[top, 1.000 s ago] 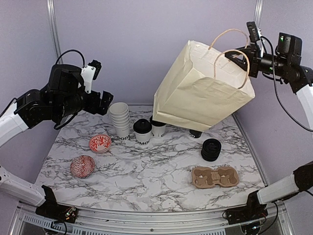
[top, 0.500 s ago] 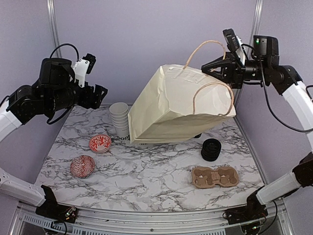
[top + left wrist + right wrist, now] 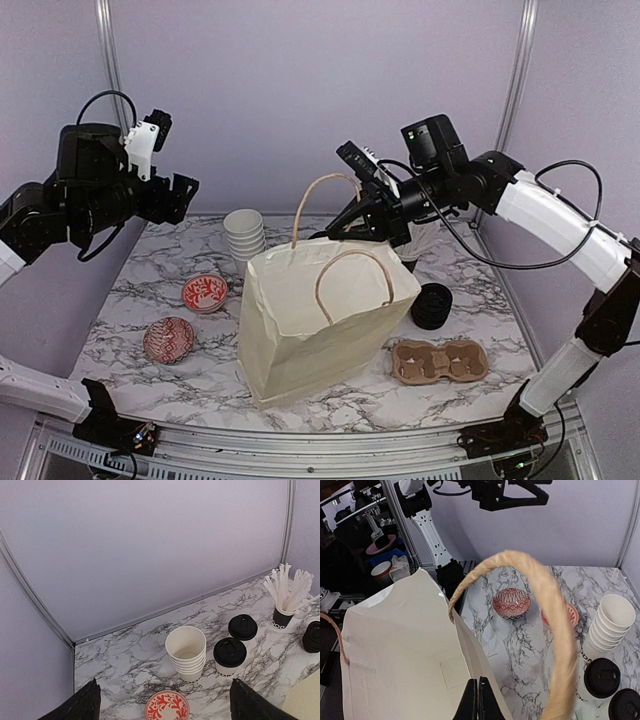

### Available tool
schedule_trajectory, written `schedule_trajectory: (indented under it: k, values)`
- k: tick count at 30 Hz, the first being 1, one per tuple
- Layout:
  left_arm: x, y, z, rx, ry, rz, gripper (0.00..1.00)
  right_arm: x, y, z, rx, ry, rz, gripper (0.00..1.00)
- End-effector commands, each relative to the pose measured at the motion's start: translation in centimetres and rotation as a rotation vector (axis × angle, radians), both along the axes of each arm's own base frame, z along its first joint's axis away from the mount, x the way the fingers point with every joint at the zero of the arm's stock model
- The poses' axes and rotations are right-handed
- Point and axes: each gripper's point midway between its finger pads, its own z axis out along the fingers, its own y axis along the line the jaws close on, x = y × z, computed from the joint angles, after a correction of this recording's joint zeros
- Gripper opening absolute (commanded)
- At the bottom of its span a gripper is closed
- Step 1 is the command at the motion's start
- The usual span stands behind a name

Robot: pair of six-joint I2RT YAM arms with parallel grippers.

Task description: Pack the takeout coffee

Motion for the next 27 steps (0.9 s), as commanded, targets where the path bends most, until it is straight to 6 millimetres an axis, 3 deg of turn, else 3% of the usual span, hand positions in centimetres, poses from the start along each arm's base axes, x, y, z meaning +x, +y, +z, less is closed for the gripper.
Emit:
schedule_trajectory:
  k: [1, 6, 14, 27]
  values:
    - [0.2, 0.4, -1.9, 0.061, 0.030, 0.014, 0.91, 2.4, 0.9, -1.6, -0.044, 0.015, -0.094, 0.00]
    - [0.7, 0.1, -3.8, 0.107, 0.059, 0.017, 0.91, 3.6, 1.9, -4.0, -0.097, 0.074, -0.103, 0.00]
    - [0.8, -0.4, -5.3, 0.112, 0.092, -0.005, 0.92, 5.2, 2.9, -5.8, -0.144, 0.098, -0.126, 0.00]
    - [0.7, 0.2, -4.6, 0.105, 0.079, 0.004, 0.92, 2.7, 3.6, -3.3, -0.083, 0.212, -0.049, 0.00]
